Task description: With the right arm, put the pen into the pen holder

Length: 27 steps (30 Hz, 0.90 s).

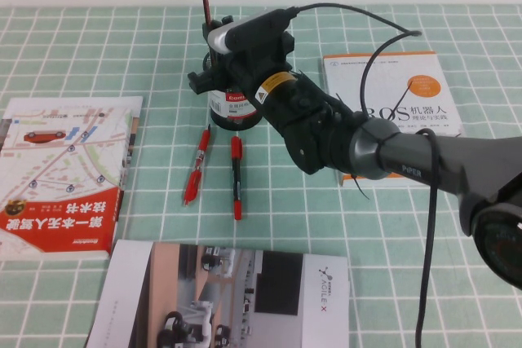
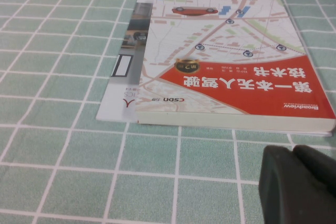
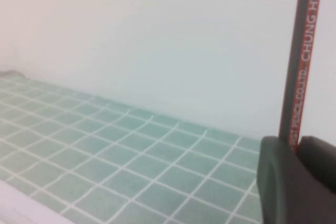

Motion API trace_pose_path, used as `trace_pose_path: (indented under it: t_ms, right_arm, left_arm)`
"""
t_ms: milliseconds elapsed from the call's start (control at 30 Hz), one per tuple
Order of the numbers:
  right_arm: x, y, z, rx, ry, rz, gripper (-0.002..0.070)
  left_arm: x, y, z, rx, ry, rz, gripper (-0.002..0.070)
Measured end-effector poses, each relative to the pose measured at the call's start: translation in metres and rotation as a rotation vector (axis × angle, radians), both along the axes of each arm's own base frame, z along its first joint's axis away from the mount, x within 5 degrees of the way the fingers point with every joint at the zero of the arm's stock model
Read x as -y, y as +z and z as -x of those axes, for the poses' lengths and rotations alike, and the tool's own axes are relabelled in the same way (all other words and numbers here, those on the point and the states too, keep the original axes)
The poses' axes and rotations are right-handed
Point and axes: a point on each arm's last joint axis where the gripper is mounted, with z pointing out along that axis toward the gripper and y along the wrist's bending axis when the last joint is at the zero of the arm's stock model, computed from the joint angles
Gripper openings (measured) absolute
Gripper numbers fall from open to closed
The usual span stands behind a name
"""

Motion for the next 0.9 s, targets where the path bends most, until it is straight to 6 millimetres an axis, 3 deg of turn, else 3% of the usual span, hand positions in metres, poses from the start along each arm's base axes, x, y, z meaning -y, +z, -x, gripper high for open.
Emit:
trace_pose_path:
  t_ms: [167,333,400,467,600,667,833,900]
  right_arm:
    - [0.000,-0.003,0.000,-0.029,0.000,0.020,0.0045]
    - [0.001,-0.007,-0.001,-0.062,-0.004,0.037,0.0286]
    - [0.001,-0.010,-0.001,-0.090,-0.004,0.056,0.0353]
    - [0.001,-0.010,0.000,-0.126,-0.002,0.083,0.0375]
    - [0.005,0.007,0.005,-0.214,0.002,0.145,0.0325]
    - [0.008,0.023,0.010,-0.252,0.005,0.173,0.0268]
    - [0.028,0.072,0.037,-0.380,0.011,0.246,0.0044]
    - [0.038,0.089,0.051,-0.395,0.014,0.266,0.0010]
  left_arm:
    - [0.000,0.000,0.000,0.000,0.000,0.000,-0.0004]
    - [0.000,0.000,0.000,0.000,0.000,0.000,-0.0004]
    - [0.000,0.000,0.000,0.000,0.000,0.000,-0.0004]
    - [0.000,0.000,0.000,0.000,0.000,0.000,-0.0004]
    - [0.000,0.000,0.000,0.000,0.000,0.000,-0.0004]
    - [0.000,0.000,0.000,0.000,0.000,0.000,-0.0004]
    - [0.000,0.000,0.000,0.000,0.000,0.000,-0.0004]
    - [0.000,0.000,0.000,0.000,0.000,0.000,-0.0004]
